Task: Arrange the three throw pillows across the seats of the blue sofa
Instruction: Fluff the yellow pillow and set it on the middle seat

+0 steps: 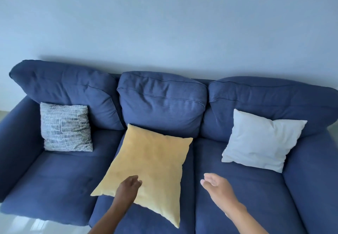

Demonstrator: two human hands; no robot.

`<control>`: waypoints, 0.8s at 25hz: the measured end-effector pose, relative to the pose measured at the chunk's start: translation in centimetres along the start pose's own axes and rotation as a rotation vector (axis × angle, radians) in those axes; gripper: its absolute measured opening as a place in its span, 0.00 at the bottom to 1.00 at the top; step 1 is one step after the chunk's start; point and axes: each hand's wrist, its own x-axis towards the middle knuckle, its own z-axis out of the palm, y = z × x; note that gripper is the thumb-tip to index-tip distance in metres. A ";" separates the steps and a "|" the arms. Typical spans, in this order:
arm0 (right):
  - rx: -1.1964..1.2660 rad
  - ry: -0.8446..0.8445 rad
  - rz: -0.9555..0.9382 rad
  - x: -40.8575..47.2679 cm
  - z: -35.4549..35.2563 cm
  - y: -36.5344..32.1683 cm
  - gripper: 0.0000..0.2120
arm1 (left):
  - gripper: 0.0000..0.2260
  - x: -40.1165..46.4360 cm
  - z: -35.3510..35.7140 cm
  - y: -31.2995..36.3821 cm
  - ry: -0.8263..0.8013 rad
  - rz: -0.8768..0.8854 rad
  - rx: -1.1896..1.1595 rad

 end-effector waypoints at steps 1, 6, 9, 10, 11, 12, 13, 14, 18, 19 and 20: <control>-0.009 -0.021 0.003 0.2 0.3 0.0 0.22 | 0.19 -0.3 -0.4 -0.8 0.010 -0.025 -0.007; -0.009 -0.069 0.061 2.5 3.0 -1.4 0.15 | 0.20 -0.4 -2.1 -2.6 0.021 -0.093 -0.019; -0.031 -0.092 0.067 3.4 5.7 -3.2 0.09 | 0.20 1.1 -3.7 -2.9 0.016 -0.106 -0.044; -0.034 -0.089 0.072 3.8 6.5 -3.7 0.13 | 0.20 1.8 -4.4 -3.0 0.011 -0.112 -0.040; -0.031 -0.078 0.088 4.1 7.4 -4.3 0.17 | 0.20 2.5 -5.3 -3.0 0.000 -0.119 -0.029; -0.017 -0.054 0.100 4.3 8.3 -4.8 0.19 | 0.20 3.4 -6.2 -3.3 -0.018 -0.112 -0.011; 0.008 -0.027 0.117 4.5 9.2 -4.9 0.20 | 0.20 4.5 -7.3 -3.6 -0.038 -0.103 0.019; 0.023 0.000 0.129 4.5 10.1 -4.8 0.21 | 0.21 5.6 -8.3 -3.7 -0.048 -0.084 0.062; 0.033 0.062 0.238 6.0 14.4 -4.3 0.21 | 0.24 10.9 -12.1 -5.1 -0.132 -0.075 0.194; 0.027 0.060 0.270 5.9 15.7 -3.6 0.21 | 0.25 11.5 -12.8 -5.9 -0.150 -0.102 0.211; 0.023 0.049 0.295 5.6 16.9 -2.9 0.21 | 0.26 12.0 -13.3 -7.0 -0.172 -0.120 0.248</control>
